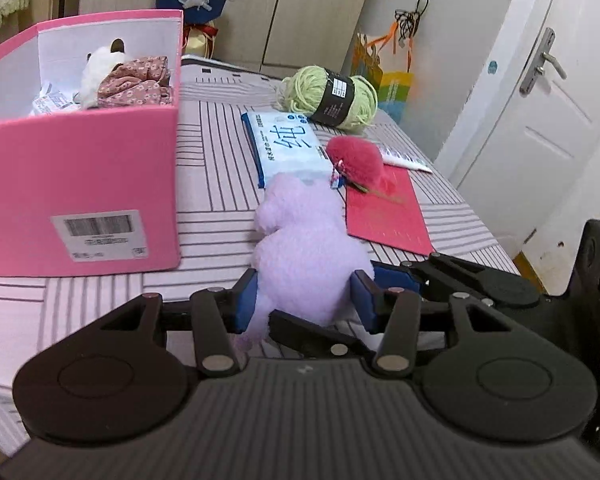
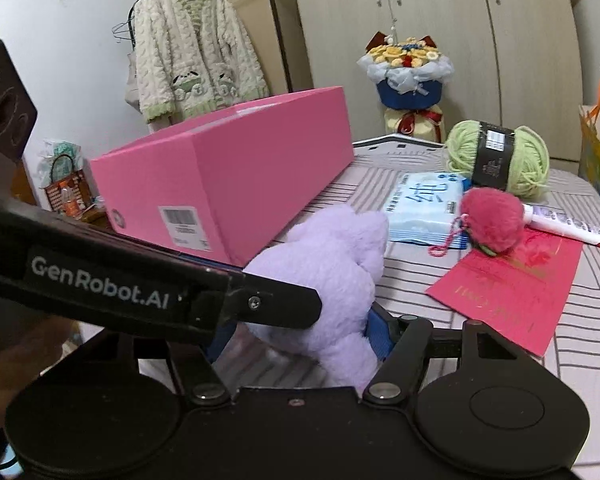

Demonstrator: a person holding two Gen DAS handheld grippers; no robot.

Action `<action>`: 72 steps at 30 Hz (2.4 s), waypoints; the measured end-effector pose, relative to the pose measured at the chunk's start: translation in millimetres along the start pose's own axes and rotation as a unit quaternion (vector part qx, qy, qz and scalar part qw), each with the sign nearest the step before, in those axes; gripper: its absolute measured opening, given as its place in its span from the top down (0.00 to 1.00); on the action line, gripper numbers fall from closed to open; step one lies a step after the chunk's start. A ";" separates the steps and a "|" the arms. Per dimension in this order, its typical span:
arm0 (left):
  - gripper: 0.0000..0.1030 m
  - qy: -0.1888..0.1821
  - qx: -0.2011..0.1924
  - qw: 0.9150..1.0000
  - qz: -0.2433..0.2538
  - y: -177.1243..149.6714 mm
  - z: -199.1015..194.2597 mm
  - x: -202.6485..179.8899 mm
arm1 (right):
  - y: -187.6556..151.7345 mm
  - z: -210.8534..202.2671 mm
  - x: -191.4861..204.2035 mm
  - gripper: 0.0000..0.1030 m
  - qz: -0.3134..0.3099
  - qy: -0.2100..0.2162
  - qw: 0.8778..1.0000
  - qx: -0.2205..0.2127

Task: Organize soft objects
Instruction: 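Carry the lilac plush toy with the left tool into the pink box, then open the left tool to release the plush and withdraw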

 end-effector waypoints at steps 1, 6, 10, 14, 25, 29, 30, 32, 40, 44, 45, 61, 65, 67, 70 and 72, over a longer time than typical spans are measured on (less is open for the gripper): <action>0.53 0.000 0.010 1.000 -0.001 -0.3 -5.2 -0.1 | 1.3 -2.6 3.5 0.30 -0.001 0.004 1.000 0.005; 0.53 -0.015 0.048 0.999 -0.018 -1.2 -34.4 -0.1 | 12.4 -21.1 26.4 0.31 -0.026 0.025 0.999 0.036; 0.53 -0.021 0.058 0.998 -0.009 1.1 -63.3 -4.1 | 26.1 -38.5 45.8 0.31 -0.055 0.038 0.996 0.051; 0.53 -0.020 0.049 0.999 -0.002 8.0 -88.3 -5.8 | 42.1 -51.3 62.8 0.31 -0.075 0.047 0.995 0.053; 0.53 -0.006 -0.004 1.000 0.004 52.0 -137.7 9.3 | 98.8 -56.4 98.6 0.31 -0.117 0.064 0.991 0.016; 0.53 0.003 -0.020 1.000 -0.008 73.4 -139.7 28.7 | 120.2 -38.6 104.1 0.31 -0.114 0.071 0.991 0.018; 0.53 0.005 -0.025 1.000 -0.011 78.6 -139.6 33.2 | 125.4 -33.9 105.4 0.31 -0.115 0.071 0.991 0.015; 0.53 0.006 -0.031 0.999 -0.021 89.8 -137.6 45.1 | 135.3 -22.5 107.0 0.31 -0.118 0.070 0.990 0.012; 0.52 -0.008 -0.020 0.996 -0.089 129.2 -103.7 105.6 | 166.8 42.5 105.4 0.31 -0.124 0.071 0.988 0.054; 0.52 -0.023 -0.004 0.992 -0.124 136.8 -78.4 133.1 | 171.1 77.7 98.8 0.31 -0.133 0.067 0.985 0.088; 0.52 -0.027 0.002 0.991 -0.132 137.2 -71.9 139.9 | 170.3 85.2 98.2 0.31 -0.146 0.065 0.982 0.097; 0.51 -0.063 0.063 0.969 -0.229 122.2 -32.1 180.5 | 162.9 124.6 115.5 0.30 -0.266 0.036 0.948 0.171; 0.51 -0.061 0.065 0.969 -0.230 120.0 -30.6 180.7 | 160.0 123.6 118.1 0.29 -0.283 0.029 0.944 0.169; 0.51 -0.061 0.067 0.968 -0.232 119.7 -27.6 180.8 | 158.4 123.2 116.3 0.27 -0.288 0.022 0.943 0.165; 0.47 -0.047 0.056 0.972 -0.225 120.2 -28.3 180.8 | 158.6 118.1 114.4 0.24 -0.295 0.015 0.944 0.149; 0.44 -0.035 0.042 0.977 -0.204 123.2 -33.8 179.0 | 159.3 110.5 113.1 0.23 -0.295 0.017 0.945 0.141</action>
Point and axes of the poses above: each gripper's, at about its wrist camera, not at the fingertips, and z roughly the way its jaws point, x to its left, y to its top, the point moved 9 cm from there along z, roughly the way its jaws point, and after that the axes turned 7 degrees about -y, right-handed, at the moved point
